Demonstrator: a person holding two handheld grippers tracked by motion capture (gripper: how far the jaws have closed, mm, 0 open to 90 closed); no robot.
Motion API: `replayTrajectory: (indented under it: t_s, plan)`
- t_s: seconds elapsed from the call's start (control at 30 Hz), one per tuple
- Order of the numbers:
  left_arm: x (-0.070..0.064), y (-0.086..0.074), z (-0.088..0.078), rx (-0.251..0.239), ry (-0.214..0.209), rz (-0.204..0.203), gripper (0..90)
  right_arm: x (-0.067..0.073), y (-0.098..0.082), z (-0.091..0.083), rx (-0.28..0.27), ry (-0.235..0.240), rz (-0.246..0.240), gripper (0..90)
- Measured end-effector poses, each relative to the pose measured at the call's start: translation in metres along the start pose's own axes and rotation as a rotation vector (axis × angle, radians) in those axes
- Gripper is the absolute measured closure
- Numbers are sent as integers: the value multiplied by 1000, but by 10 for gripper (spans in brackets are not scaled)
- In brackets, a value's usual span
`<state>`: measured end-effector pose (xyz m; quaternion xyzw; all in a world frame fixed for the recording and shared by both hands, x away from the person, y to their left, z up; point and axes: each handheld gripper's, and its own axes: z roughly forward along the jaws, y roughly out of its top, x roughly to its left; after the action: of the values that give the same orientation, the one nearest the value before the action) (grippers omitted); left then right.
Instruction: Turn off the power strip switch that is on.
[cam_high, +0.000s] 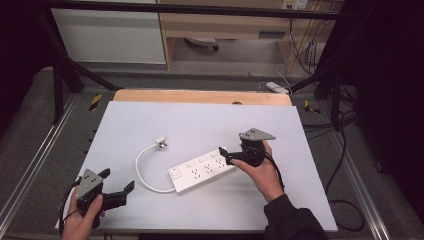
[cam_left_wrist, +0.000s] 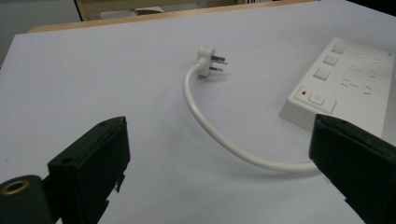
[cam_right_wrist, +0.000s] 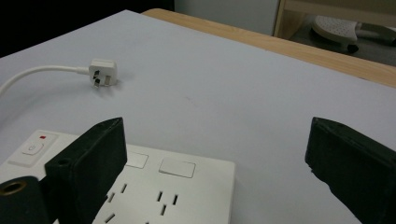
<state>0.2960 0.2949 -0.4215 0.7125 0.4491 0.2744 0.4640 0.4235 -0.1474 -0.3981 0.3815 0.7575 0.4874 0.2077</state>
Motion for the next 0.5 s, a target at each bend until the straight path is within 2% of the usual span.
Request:
replayTrajectory:
  t_s: [0.2, 0.5]
  plan:
    - [0, 0, 0, -2, 1, -3, 51, -5, 2, -11, -18, 11, -29, 56]
    - [-1, 1, 0, 0, -6, 7, 51, -22, 2, -34, -71, 5, -2, 50]
